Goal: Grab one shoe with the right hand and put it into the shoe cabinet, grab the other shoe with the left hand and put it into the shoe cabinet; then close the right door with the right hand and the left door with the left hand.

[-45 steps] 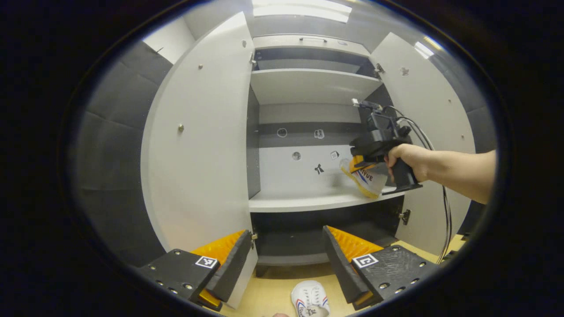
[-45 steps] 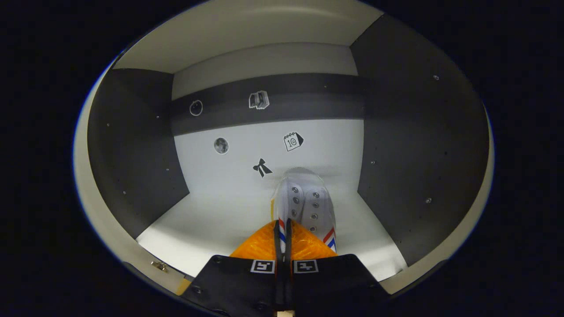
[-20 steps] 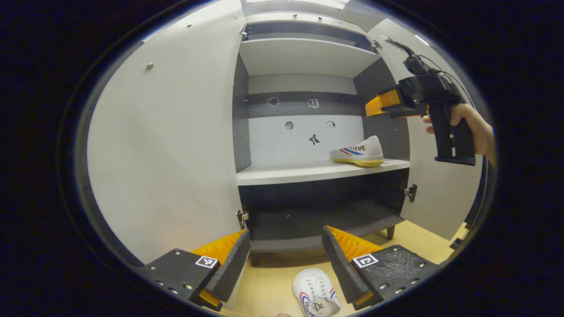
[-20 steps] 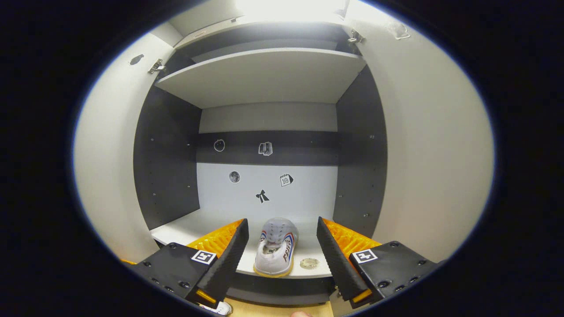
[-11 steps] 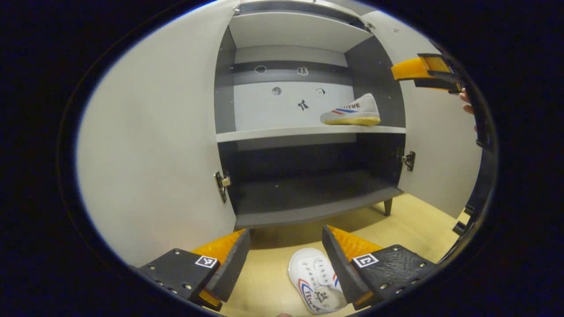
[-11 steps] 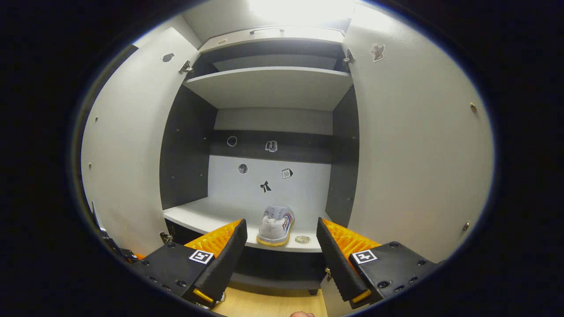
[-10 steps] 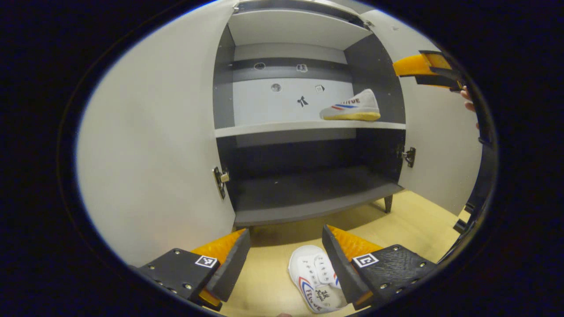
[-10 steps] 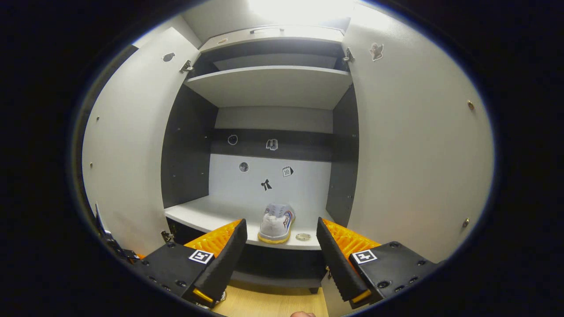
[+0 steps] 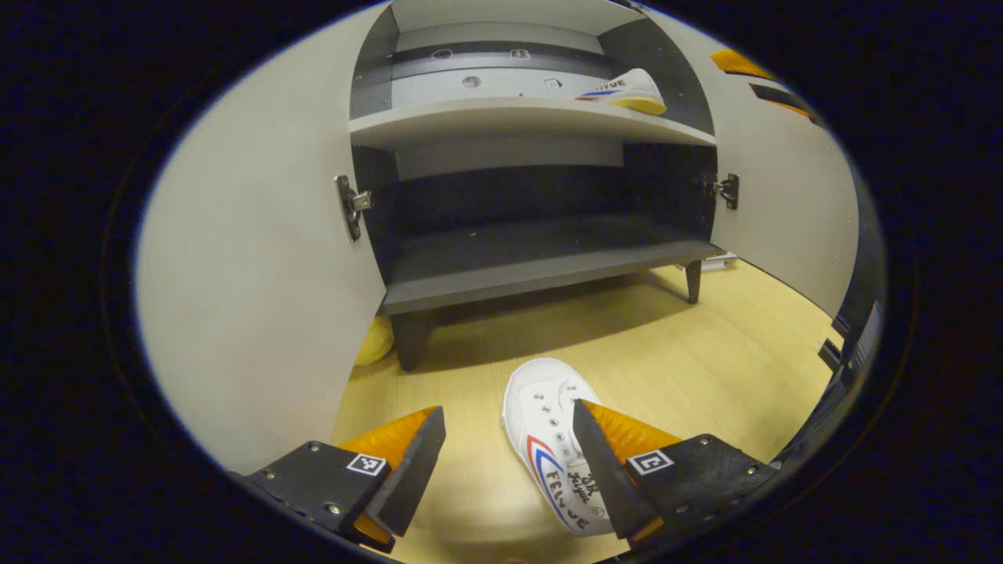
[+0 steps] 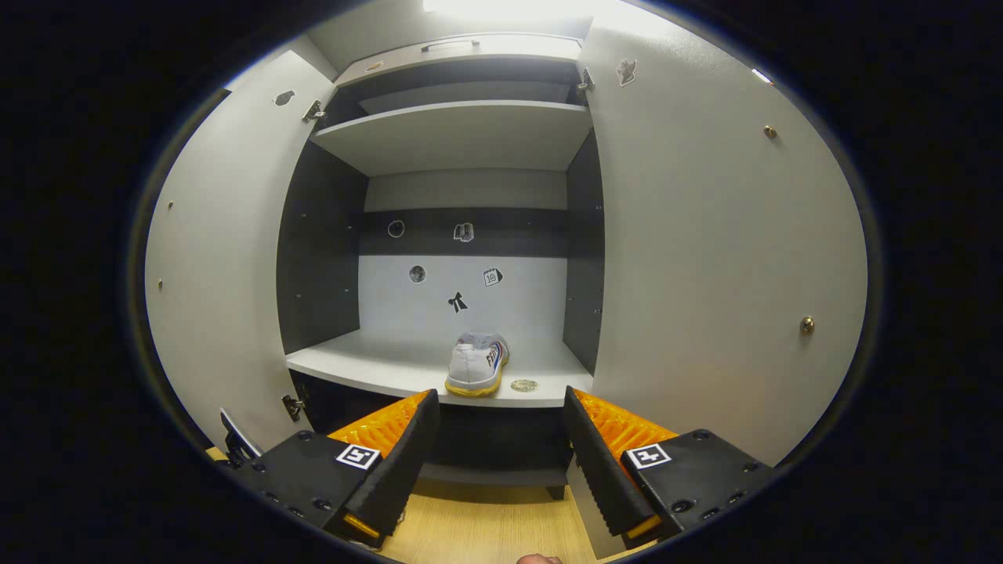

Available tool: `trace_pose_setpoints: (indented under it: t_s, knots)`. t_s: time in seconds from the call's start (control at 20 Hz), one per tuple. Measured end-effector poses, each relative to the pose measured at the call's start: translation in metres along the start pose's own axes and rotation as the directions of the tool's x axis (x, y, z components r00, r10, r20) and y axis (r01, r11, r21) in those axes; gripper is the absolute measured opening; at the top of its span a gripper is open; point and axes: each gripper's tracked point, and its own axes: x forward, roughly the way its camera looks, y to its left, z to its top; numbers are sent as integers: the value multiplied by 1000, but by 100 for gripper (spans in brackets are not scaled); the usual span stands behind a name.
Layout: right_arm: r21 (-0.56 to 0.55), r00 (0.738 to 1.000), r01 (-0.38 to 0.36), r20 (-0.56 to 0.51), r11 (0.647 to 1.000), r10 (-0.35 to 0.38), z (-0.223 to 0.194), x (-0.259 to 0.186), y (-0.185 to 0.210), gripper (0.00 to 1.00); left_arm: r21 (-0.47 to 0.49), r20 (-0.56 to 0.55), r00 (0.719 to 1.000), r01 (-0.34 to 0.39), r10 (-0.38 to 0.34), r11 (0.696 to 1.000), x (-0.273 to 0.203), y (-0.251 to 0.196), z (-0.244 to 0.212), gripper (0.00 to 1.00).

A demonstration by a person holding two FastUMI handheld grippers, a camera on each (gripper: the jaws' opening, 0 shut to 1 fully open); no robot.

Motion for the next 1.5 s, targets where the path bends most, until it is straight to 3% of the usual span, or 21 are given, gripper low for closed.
trace_pose_setpoints:
  t_s: [0.35, 0.45, 0.5, 0.8, 0.95, 1.0, 1.05, 1.15, 1.3, 1.35, 1.4, 1.45, 1.5]
  knots:
    - [18, 1000, 13, -16, 1000, -13, -6, -4, -3, 98, -22, -117, 993, 16, -18, 1000, 19, -5, -40, 95]
    - [14, 1000, 18, -15, 1000, -17, -6, -5, -5, 98, -31, -134, 991, 18, -22, 999, 22, -6, -45, 95]
    - [15, 1000, 17, -16, 1000, -17, -6, -6, -5, 98, -33, -138, 990, 19, -24, 999, 23, -6, -46, 100]
    - [18, 1000, 13, -27, 1000, -13, -9, -8, -4, 99, -26, -182, 982, 37, -41, 999, 27, -13, -59, 100]
    - [20, 999, 15, -30, 1000, -14, -11, -10, -4, 98, -64, -193, 977, 77, -88, 995, 30, -26, -60, 84]
    - [25, 999, 12, -31, 1000, -11, -10, -11, -3, 99, -72, -198, 976, 83, -95, 994, 29, -28, -59, 64]
    - [26, 999, 10, -32, 1000, -9, -11, -11, -3, 99, -70, -204, 975, 76, -89, 995, 30, -30, -59, 65]
    - [22, 999, 6, -33, 1000, -5, -11, -12, -2, 98, -62, -209, 974, 72, -83, 996, 29, -29, -59, 52]
    - [-1, 999, 5, -33, 1000, -5, -9, -16, -1, 98, -56, -226, 970, 72, -83, 996, 30, -29, -60, 46]
    - [-2, 1000, 2, -31, 1000, -2, -8, -17, 0, 99, -63, -234, 969, 72, -85, 995, 30, -29, -60, 35]
    - [-2, 1000, -4, -31, 1000, 4, -7, -18, 2, 99, -63, -229, 971, 51, -65, 997, 27, -22, -59, 35]
    - [-3, 999, -8, -31, 1000, 8, -7, -18, 3, 99, -81, -231, 971, 43, -61, 996, 28, -25, -58, 22]
    - [-7, 999, -9, -30, 1000, 9, -7, -19, 3, 99, -90, -226, 972, 39, -59, 995, 31, -26, -59, 15]
